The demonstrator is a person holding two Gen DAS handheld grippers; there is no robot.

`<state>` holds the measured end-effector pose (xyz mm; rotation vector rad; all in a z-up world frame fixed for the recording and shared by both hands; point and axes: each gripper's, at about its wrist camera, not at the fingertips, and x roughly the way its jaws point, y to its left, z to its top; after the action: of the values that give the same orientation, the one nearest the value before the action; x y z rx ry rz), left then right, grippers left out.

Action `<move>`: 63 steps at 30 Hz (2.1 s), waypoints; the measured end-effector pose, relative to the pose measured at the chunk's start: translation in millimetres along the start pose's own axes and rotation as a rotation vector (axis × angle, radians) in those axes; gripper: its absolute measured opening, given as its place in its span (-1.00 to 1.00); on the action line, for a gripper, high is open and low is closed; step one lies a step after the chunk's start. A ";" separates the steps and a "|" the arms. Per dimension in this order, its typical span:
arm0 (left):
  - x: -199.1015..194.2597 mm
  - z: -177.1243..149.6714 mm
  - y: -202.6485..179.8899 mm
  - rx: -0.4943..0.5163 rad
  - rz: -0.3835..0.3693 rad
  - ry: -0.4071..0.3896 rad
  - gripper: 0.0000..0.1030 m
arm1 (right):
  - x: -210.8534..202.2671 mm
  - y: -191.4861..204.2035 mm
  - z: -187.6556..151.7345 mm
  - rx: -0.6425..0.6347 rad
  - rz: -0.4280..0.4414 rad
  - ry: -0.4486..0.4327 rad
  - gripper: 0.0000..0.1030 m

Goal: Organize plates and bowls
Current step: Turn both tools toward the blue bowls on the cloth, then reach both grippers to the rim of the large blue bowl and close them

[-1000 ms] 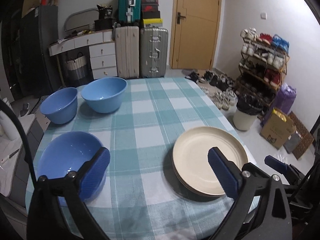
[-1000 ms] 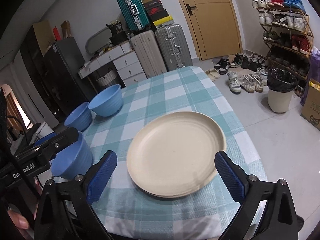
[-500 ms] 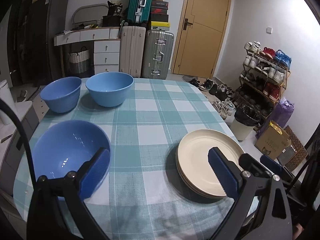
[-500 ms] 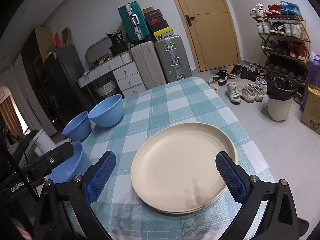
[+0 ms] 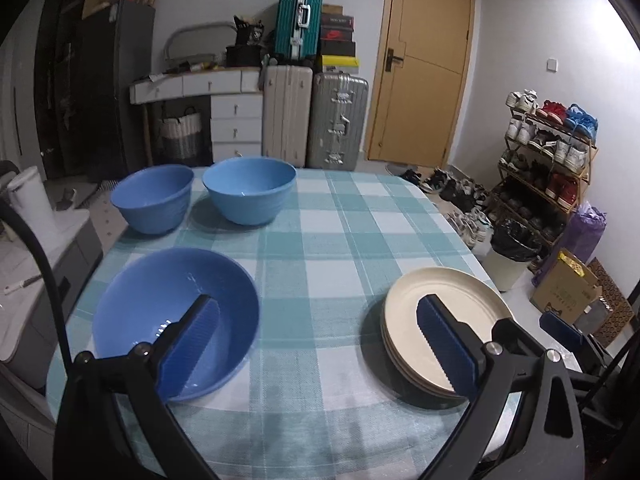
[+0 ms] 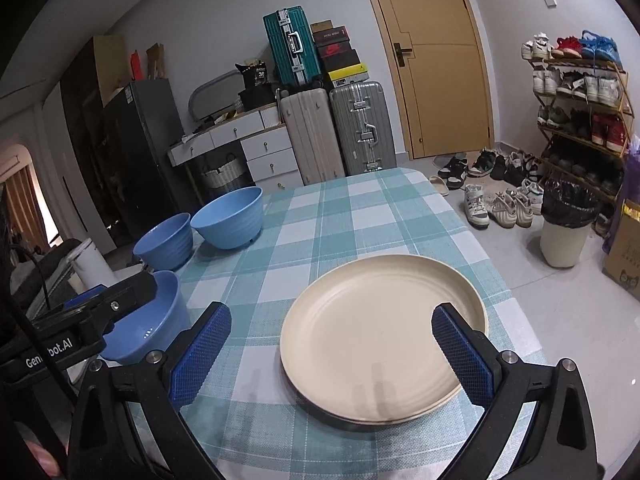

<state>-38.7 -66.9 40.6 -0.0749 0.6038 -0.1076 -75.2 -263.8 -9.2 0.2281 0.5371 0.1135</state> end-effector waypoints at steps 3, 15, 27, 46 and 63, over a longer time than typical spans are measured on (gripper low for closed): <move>-2.5 -0.1 1.8 0.007 0.020 -0.014 0.95 | 2.5 -3.1 -0.5 0.014 0.001 0.019 0.98; -6.0 3.9 18.0 -0.038 0.032 -0.013 0.95 | 4.2 -1.9 -0.5 0.016 0.001 0.037 0.98; -31.4 27.8 84.9 -0.228 0.109 0.010 0.95 | -5.9 30.5 11.1 -0.013 0.160 -0.027 0.98; -53.6 56.1 183.0 -0.333 0.316 -0.042 0.95 | 13.8 152.0 90.6 -0.092 0.380 0.054 0.98; -1.0 90.6 247.1 -0.317 0.371 0.020 0.95 | 126.1 249.8 147.6 -0.021 0.464 0.335 0.98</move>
<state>31.7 181.8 90.4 -0.2671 0.6418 0.3489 97.2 -28.3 112.8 0.3128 0.8083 0.6159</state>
